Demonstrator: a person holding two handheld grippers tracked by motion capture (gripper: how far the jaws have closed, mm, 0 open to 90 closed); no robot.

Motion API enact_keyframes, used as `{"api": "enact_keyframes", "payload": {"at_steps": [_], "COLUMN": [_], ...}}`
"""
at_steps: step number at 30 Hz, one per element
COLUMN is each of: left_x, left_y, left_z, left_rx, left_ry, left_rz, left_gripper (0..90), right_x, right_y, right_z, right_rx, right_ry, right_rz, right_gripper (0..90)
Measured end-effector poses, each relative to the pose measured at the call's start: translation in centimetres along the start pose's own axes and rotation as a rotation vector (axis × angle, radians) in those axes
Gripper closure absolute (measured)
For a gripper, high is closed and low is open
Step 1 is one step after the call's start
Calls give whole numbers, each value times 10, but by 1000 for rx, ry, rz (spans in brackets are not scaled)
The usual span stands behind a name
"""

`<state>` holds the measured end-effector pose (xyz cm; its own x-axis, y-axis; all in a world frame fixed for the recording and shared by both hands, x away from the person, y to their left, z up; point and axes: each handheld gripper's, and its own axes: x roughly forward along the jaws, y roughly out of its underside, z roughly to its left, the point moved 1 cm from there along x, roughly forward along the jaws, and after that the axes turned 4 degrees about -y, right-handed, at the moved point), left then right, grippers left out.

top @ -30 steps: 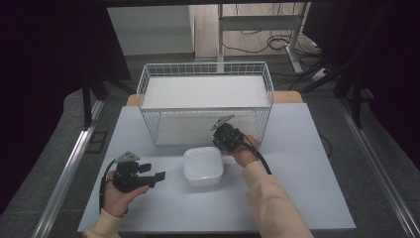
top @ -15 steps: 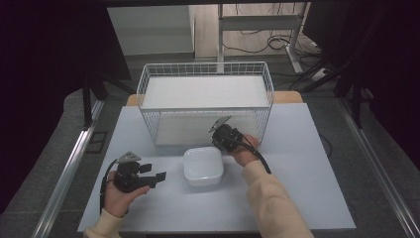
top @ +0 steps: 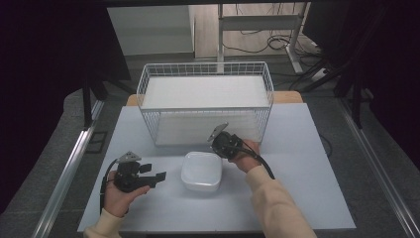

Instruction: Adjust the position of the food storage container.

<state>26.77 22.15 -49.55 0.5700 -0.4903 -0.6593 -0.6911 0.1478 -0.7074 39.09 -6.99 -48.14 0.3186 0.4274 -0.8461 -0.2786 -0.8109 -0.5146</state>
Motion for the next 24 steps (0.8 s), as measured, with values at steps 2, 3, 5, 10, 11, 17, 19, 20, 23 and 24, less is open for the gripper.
{"api": "enact_keyframes", "payload": {"at_steps": [2, 3, 5, 10, 11, 17, 19, 20, 23, 24], "left_x": [0, 0, -1, -1, -1, -1, -1, -1, 0, 0], "left_y": [0, 0, 0, 0, 0, 0, 0, 0, 0, 1], "left_z": [0, 0, 0, 0, 0, 0, 0, 0, 0, 0], "left_rx": [-1, -1, 0, -1, -1, -3, -3, -2, 2, 1], "left_ry": [0, 0, -1, -3, -3, -6, -7, -8, -9, -9], "left_rz": [0, -1, -1, -1, -1, 1, 0, 1, 1, 2], "left_gripper": [266, 266, 266, 266, 266, 266, 266, 266, 266, 266], "right_x": [-3, -5, -9, -17, -18, -26, -28, -29, -32, -33], "right_y": [5, 7, 12, 25, 28, 46, 50, 52, 57, 58], "right_z": [5, 7, 12, 29, 33, 58, 64, 67, 76, 79], "right_rx": [-3, -1, 0, 1, 2, 38, 52, 55, 61, 64], "right_ry": [-6, -12, -23, -53, -62, -139, -154, -161, -180, -182], "right_rz": [-1, -3, -6, -12, -10, -39, -53, -57, -63, -61], "right_gripper": [900, 900, 900, 900, 900, 899, 899, 899, 899, 899]}}
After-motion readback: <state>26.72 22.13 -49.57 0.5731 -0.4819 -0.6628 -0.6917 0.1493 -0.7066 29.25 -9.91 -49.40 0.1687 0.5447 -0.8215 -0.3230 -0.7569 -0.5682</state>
